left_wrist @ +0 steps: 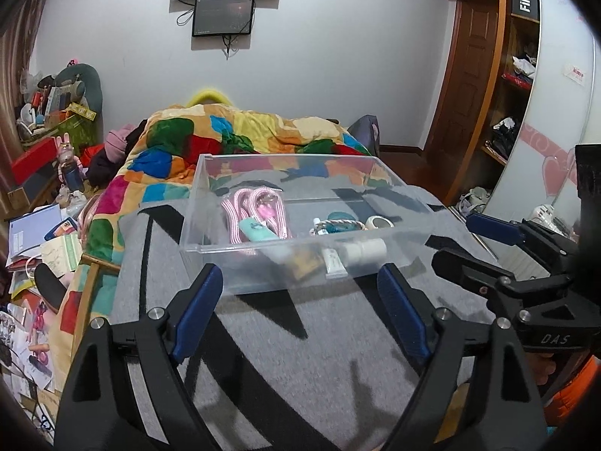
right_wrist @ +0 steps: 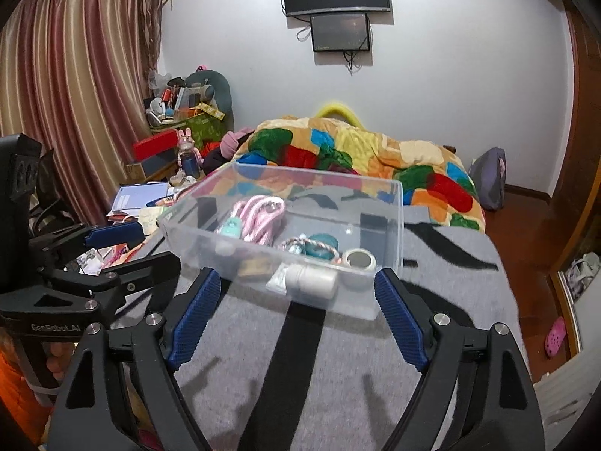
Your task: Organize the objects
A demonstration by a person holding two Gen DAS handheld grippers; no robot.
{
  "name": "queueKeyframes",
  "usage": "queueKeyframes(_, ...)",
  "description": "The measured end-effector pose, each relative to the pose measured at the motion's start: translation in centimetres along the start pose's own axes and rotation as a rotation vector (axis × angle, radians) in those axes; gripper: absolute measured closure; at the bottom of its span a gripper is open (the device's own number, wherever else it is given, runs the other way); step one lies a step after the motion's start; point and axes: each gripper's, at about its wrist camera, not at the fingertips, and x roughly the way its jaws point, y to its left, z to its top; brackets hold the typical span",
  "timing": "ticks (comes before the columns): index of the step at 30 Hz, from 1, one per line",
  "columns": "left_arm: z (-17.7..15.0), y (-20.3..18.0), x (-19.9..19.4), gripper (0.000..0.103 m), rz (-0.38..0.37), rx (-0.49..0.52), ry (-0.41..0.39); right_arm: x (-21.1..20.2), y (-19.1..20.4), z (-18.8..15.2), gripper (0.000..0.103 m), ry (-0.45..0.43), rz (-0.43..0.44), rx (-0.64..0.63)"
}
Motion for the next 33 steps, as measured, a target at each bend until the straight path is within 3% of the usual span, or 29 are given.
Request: queueKeyframes(33, -0.46, -0.75, 0.14, 0.017, -0.003, 0.004, 0.007, 0.06, -0.49, -0.77, 0.021, 0.015, 0.004, 0.023)
